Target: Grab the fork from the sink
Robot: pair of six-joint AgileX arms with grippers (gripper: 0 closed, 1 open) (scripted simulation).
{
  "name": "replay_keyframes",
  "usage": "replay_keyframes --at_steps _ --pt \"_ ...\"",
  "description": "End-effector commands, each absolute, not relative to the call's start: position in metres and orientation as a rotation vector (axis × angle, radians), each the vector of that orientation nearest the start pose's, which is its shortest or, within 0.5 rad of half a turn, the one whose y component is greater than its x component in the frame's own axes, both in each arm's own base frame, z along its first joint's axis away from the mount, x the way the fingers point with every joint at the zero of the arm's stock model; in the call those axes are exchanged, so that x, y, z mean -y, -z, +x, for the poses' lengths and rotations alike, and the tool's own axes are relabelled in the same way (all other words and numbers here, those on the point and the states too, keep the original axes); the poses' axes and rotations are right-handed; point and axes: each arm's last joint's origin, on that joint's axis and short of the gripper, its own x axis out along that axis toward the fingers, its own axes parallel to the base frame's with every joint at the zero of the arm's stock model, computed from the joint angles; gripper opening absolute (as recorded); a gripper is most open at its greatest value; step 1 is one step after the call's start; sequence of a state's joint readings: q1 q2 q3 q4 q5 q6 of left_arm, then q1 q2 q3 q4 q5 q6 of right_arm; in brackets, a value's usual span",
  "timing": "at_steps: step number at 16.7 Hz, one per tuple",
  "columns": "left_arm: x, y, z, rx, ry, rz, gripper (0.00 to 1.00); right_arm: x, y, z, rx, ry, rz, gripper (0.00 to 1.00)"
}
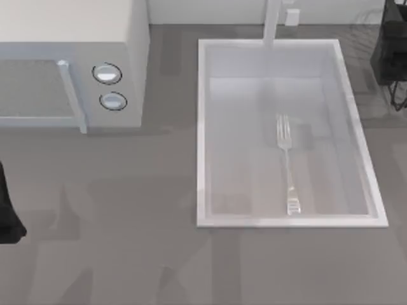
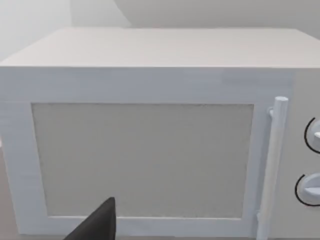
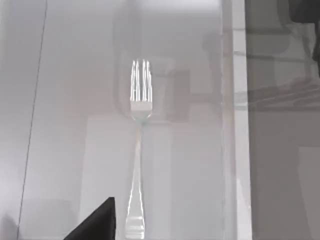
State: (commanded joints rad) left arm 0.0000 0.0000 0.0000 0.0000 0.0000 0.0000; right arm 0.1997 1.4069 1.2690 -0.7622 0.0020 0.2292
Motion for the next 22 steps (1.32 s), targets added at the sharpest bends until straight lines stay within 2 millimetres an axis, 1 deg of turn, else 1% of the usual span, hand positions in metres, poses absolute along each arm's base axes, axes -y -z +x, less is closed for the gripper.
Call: replay_keyframes --at_steps 2,5,7,9,12,14,16,22 --pt "0.001 -0.160 0.106 0.000 0.000 0.000 1.00 -0.081 -0.300 0.331 -1.047 -0.078 0.109 1.00" --pt "0.001 -0.160 0.106 0.000 0.000 0.000 1.00 -0.112 -0.271 0.385 -1.229 -0.059 0.089 1.00" --pt "0.001 -0.160 0.106 0.000 0.000 0.000 1.00 -0.132 -0.245 0.412 -1.334 -0.043 0.071 1.00" --pt "0.001 -0.160 0.106 0.000 0.000 0.000 1.00 -0.150 -0.217 0.432 -1.422 -0.027 0.051 1.00" --pt "0.001 -0.160 0.106 0.000 0.000 0.000 1.00 -0.168 -0.181 0.451 -1.518 -0.006 0.025 1.00" --pt "0.001 -0.160 0.106 0.000 0.000 0.000 1.00 -0.175 -0.166 0.456 -1.555 0.004 0.013 1.00" --pt "0.001 -0.160 0.106 0.000 0.000 0.000 1.00 -0.178 -0.159 0.458 -1.571 0.008 0.008 1.00" --pt "0.001 -0.160 0.106 0.000 0.000 0.000 1.00 -0.175 -0.157 0.459 -1.572 0.012 0.012 1.00"
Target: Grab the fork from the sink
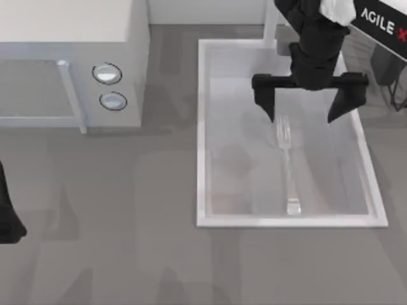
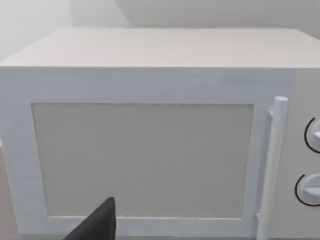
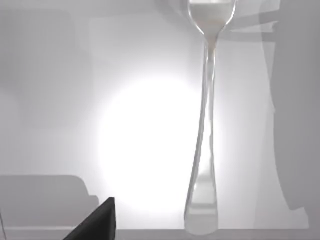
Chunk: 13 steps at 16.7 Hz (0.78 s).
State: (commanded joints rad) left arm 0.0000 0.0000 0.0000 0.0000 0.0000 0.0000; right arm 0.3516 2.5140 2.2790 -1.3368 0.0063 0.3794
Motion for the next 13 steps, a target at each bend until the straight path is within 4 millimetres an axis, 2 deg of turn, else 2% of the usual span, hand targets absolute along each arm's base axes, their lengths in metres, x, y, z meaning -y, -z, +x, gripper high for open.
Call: replay_keyframes --at_steps 3,10,12,13 --pt "0.001 -0.160 0.106 0.000 0.000 0.000 1.00 -0.177 -0.133 0.462 -1.576 0.013 0.010 1.00" --pt "0.001 -0.160 0.106 0.000 0.000 0.000 1.00 -0.179 -0.027 0.462 -1.561 0.005 0.011 1.00" --pt "0.001 -0.160 0.106 0.000 0.000 0.000 1.00 -0.178 -0.012 0.459 -1.570 0.008 0.008 1.00" --pt "0.001 -0.160 0.106 0.000 0.000 0.000 1.00 -0.178 -0.011 0.458 -1.571 0.008 0.008 1.00"
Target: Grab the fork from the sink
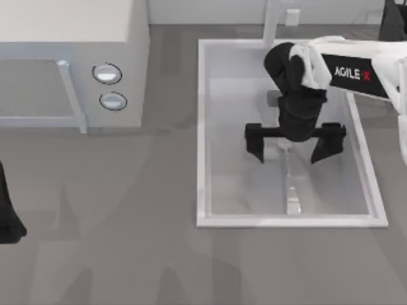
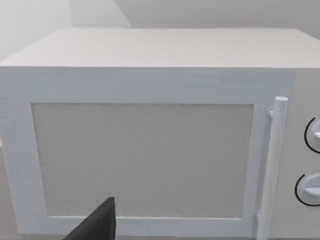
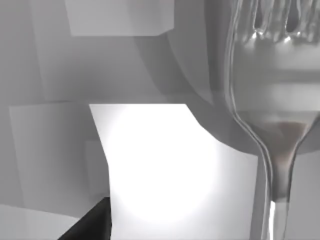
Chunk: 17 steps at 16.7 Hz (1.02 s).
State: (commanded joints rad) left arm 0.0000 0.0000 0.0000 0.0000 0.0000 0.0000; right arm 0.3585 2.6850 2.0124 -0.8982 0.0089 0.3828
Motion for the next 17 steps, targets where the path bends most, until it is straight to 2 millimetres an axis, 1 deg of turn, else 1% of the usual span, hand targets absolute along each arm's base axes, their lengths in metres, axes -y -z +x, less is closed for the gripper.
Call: replay_keyframes --at_steps 3,16,17 --pt "0.0012 -0.1600 0.1057 0.000 0.000 0.000 1.00 -0.1780 -0.0114 0.4584 -1.571 0.008 0.008 1.00" --pt "0.0012 -0.1600 0.1057 0.000 0.000 0.000 1.00 -0.1780 -0.0114 0.4584 -1.571 0.008 0.008 0.02" --pt "0.0012 -0.1600 0.1057 0.000 0.000 0.000 1.00 -0.1780 -0.0114 0.4584 -1.571 0.008 0.008 0.00"
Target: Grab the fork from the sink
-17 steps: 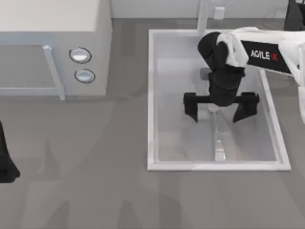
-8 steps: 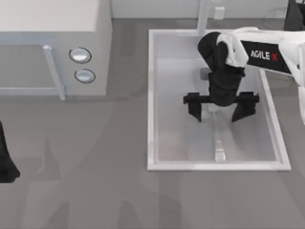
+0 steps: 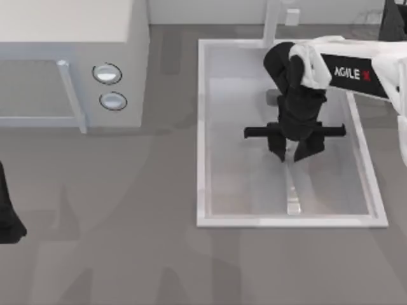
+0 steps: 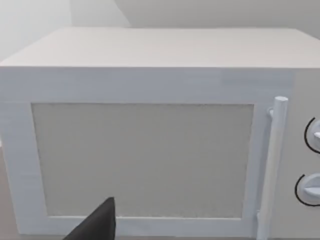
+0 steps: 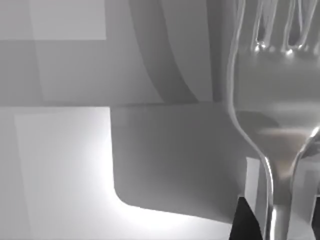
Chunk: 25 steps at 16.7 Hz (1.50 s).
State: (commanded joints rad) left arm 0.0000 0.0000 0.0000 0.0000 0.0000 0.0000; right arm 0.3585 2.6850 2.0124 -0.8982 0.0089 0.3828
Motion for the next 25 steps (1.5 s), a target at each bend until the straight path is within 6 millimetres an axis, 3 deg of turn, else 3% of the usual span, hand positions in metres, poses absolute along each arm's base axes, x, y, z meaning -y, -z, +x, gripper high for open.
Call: replay_keyframes --at_steps 7,8,10,12,20,22,25 --pt "0.001 -0.160 0.106 0.000 0.000 0.000 1.00 -0.178 -0.011 0.458 -1.571 0.008 0.008 0.00" --pt "0.001 -0.160 0.106 0.000 0.000 0.000 1.00 -0.177 -0.035 0.463 -1.527 0.003 0.003 0.00" --pt "0.001 -0.160 0.106 0.000 0.000 0.000 1.00 -0.178 -0.039 0.464 -1.524 0.003 0.004 0.00" --pt "0.001 -0.160 0.106 0.000 0.000 0.000 1.00 -0.180 -0.057 0.468 -1.519 0.001 0.005 0.00" --pt "0.001 -0.160 0.106 0.000 0.000 0.000 1.00 -0.178 -0.174 0.464 -1.535 0.006 0.001 0.00" --pt "0.001 -0.160 0.106 0.000 0.000 0.000 1.00 -0.177 -0.185 0.463 -1.527 0.003 0.003 0.00" --pt "0.001 -0.160 0.106 0.000 0.000 0.000 1.00 -0.178 -0.184 0.463 -1.527 0.003 0.003 0.00"
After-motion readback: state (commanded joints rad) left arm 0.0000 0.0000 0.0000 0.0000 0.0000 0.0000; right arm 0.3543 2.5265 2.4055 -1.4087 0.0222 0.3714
